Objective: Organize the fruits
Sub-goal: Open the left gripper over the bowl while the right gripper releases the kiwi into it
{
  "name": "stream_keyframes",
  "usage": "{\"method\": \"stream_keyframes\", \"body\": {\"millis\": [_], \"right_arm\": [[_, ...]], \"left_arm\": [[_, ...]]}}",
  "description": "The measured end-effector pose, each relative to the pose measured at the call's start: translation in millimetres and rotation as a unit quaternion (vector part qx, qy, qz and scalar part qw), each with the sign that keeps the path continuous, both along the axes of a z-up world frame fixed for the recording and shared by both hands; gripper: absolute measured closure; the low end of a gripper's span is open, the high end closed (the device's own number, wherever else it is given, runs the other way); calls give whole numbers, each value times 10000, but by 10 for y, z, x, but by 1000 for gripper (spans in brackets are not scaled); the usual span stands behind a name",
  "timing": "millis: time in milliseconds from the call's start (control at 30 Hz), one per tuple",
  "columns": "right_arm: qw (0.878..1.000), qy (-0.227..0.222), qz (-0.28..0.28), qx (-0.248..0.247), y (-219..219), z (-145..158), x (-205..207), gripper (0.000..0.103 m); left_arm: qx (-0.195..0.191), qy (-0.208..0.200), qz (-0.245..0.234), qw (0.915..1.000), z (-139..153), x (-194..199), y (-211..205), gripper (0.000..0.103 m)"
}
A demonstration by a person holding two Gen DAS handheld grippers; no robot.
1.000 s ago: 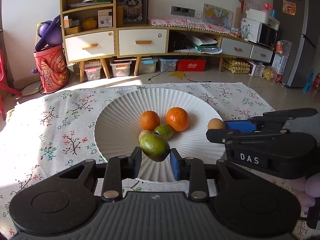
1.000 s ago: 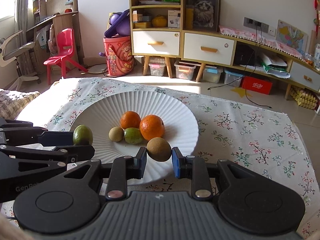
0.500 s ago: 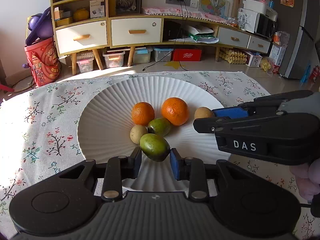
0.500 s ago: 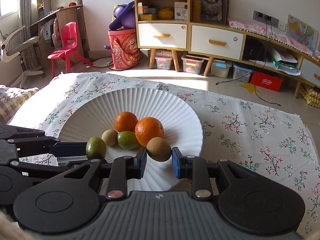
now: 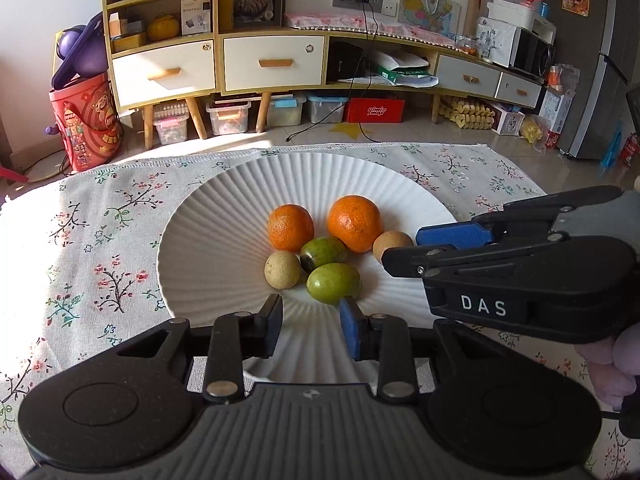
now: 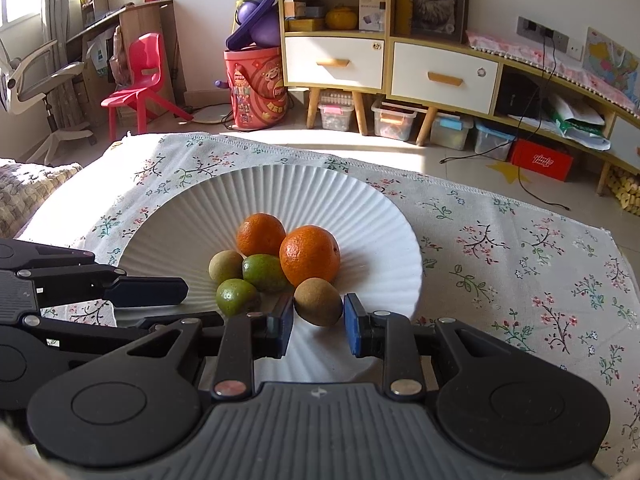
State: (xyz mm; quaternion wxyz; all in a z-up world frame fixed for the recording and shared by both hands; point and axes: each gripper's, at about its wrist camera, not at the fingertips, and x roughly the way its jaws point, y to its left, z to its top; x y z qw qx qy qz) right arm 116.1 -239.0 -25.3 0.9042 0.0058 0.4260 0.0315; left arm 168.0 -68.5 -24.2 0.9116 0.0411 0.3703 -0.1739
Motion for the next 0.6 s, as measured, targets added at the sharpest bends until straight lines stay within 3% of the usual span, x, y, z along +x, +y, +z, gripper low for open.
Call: {"method": "stream_keyframes", "body": {"millis": [233,600], "right_arm": [[10000,-38,-6,16,-24,38,-27,74],[9996,-251,41,86,-41,176,-155,58]], "left_arm": [[-21,-4,-2,10000,21,-17,11,80],[-15,-136,-133,9998,123,-152,60,64]]}}
